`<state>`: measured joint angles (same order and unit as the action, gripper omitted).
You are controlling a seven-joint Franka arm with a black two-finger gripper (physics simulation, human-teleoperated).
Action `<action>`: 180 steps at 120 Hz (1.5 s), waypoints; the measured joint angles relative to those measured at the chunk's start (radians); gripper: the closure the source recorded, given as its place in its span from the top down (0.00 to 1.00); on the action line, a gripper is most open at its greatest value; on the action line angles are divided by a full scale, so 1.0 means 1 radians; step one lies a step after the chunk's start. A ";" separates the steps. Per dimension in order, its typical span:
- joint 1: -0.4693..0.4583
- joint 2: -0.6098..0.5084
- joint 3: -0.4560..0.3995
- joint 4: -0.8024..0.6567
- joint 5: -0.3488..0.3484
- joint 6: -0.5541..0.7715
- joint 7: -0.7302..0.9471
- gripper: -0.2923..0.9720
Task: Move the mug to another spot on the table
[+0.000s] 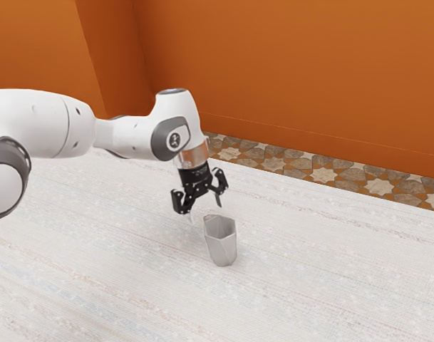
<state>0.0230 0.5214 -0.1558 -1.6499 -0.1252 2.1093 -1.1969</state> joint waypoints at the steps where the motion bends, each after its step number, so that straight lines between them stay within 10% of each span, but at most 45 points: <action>1: 0.000 0.002 0.000 0.002 -0.001 -0.001 0.000 0.77; 84: 0.000 0.083 -0.025 0.054 -0.030 -0.030 -0.008 0.72; 180: 0.003 0.093 -0.021 0.055 -0.067 -0.096 -0.003 0.28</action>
<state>0.0262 0.6140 -0.1770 -1.5948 -0.1923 2.0135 -1.2001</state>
